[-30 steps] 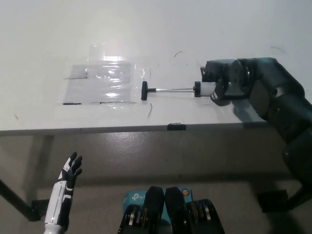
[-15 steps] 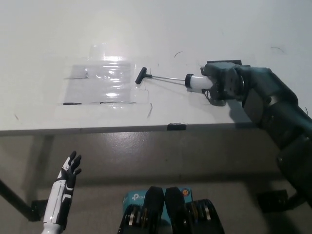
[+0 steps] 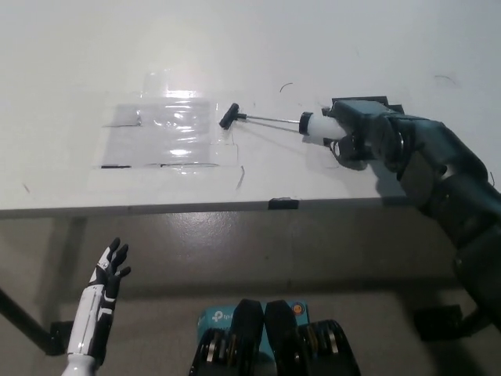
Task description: The robot uses right hand to pick up a small white air pumper and uses its left hand to compress it, and then puts it on the desk
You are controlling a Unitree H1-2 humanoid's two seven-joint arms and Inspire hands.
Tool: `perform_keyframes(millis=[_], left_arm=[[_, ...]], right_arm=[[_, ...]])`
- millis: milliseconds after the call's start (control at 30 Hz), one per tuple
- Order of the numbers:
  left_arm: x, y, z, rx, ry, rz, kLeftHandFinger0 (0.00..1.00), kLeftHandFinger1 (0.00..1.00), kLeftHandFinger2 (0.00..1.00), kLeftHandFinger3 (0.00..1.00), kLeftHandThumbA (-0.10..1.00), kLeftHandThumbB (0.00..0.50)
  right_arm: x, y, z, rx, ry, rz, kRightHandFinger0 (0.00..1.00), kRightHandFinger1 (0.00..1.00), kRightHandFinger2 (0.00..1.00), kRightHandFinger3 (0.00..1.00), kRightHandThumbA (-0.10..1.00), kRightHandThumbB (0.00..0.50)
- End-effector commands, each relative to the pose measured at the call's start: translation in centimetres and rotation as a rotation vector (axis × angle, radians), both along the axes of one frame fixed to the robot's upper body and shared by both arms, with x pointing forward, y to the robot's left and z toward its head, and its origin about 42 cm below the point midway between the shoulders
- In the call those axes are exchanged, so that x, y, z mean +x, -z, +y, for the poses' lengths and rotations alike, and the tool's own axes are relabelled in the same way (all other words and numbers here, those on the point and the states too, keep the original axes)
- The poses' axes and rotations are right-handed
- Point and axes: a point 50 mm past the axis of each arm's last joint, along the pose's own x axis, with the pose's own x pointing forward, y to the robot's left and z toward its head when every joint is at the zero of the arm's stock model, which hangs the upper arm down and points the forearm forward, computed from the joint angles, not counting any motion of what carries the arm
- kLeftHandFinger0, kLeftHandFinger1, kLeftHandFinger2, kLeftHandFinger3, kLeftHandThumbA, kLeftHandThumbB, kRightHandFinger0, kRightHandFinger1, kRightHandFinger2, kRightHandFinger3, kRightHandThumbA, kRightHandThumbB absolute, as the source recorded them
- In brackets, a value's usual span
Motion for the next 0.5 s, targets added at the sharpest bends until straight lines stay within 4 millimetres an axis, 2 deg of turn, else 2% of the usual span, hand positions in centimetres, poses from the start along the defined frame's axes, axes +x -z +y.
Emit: perform_keyframes(millis=[0,67,100,167,300,367,467], left_arm=[[0.6,-1.5,0.4,0.005,-0.018,-0.093,0.98,1.0,1.0,1.0,1.0,0.101],[0.4,-2.0,0.5,-0.009,-0.026,-0.105,1.0,1.0,1.0,1.0,1.0,0.106],[0.3,-2.4,0.6,-0.025,-0.026,-0.113,1.0,1.0,1.0,1.0,1.0,0.113],[0.2,-2.8,0.6,-0.056,-0.025,-0.121,1.0,1.0,1.0,1.0,1.0,0.115],[0.3,-4.2,0.6,-0.101,-0.032,-0.156,1.0,1.0,1.0,1.0,1.0,0.112],[0.4,-5.1,0.6,-0.11,-0.035,-0.172,1.0,1.0,1.0,1.0,1.0,0.124],[0.9,-6.5,0.7,-0.114,-0.041,-0.217,1.0,1.0,1.0,1.0,1.0,0.112]], right_arm=[[0.8,-5.3,0.7,0.101,-0.121,-0.124,0.0,0.47,0.76,0.8,-0.1,0.132],[0.0,-6.3,0.8,0.14,-0.193,-0.15,0.0,0.45,0.74,0.79,-0.1,0.126],[-1.0,-7.0,0.7,0.162,-0.233,-0.167,0.0,0.49,0.77,0.86,-0.1,0.115],[-2.3,-7.4,0.5,0.168,-0.251,-0.175,0.07,0.52,0.79,0.88,-0.1,0.101],[-5.7,-8.3,0.0,0.195,-0.296,-0.187,0.07,0.51,0.77,0.89,-0.1,0.091],[-6.8,-8.4,-0.3,0.209,-0.341,-0.21,0.06,0.47,0.72,0.84,-0.1,0.095],[-8.7,-9.0,-0.3,0.221,-0.385,-0.217,0.05,0.46,0.71,0.83,-0.1,0.094]])
